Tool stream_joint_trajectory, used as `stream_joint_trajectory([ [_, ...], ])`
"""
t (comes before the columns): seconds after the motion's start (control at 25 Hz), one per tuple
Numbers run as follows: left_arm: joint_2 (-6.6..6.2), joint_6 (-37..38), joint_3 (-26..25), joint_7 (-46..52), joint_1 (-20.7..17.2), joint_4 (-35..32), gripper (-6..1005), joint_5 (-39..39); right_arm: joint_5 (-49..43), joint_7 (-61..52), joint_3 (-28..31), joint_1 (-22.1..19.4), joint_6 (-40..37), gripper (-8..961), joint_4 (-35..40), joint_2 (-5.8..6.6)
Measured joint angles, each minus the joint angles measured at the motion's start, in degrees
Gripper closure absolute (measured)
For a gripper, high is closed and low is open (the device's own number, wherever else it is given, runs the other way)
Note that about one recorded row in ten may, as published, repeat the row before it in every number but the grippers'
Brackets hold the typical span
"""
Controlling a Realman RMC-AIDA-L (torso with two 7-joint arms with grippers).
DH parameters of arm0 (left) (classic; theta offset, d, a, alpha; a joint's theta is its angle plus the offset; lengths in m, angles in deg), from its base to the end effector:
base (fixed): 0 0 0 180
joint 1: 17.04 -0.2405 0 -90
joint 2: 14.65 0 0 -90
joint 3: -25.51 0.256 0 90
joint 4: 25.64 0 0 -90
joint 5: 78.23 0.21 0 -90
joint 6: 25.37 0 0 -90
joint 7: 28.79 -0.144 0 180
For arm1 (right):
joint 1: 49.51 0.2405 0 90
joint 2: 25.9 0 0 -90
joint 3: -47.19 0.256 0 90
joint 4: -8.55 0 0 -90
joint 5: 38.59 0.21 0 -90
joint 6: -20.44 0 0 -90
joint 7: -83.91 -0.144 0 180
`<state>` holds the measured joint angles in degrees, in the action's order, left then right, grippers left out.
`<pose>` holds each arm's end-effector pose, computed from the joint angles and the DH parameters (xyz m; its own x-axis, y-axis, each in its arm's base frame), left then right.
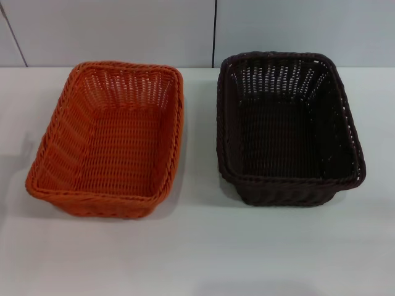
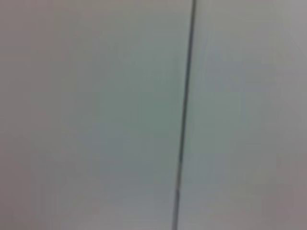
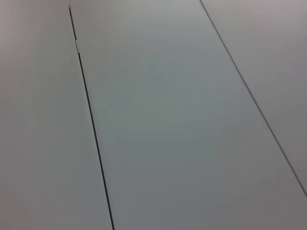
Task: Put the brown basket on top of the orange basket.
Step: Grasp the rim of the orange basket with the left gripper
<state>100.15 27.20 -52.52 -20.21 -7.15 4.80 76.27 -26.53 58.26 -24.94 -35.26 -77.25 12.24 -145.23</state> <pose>-0.3689 0.3127 0.0460 0.6807 -0.0215 0.7322 0.7317 0.0677 -0.6783 0.3719 0.2338 0.0915 0.5085 0.5159 -0.6894 -0.8494 0.1692 -0.4999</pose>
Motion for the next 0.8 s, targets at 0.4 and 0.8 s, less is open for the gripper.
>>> stream_joint_trajectory([
  [0.4, -1.81, -67.03, -9.74, -5.89, -5.98, 50.47, 219, 10.79, -0.02, -0.05, -0.03, -0.13, 0.36, 131, -0.22, -0.02],
  [0.8, 3.16, -118.81, -21.23, -17.27, 10.22, 63.21, 219, 10.95, -0.8, -0.1, -0.13, 0.06, 1.65, 132, -0.26, 0.05],
])
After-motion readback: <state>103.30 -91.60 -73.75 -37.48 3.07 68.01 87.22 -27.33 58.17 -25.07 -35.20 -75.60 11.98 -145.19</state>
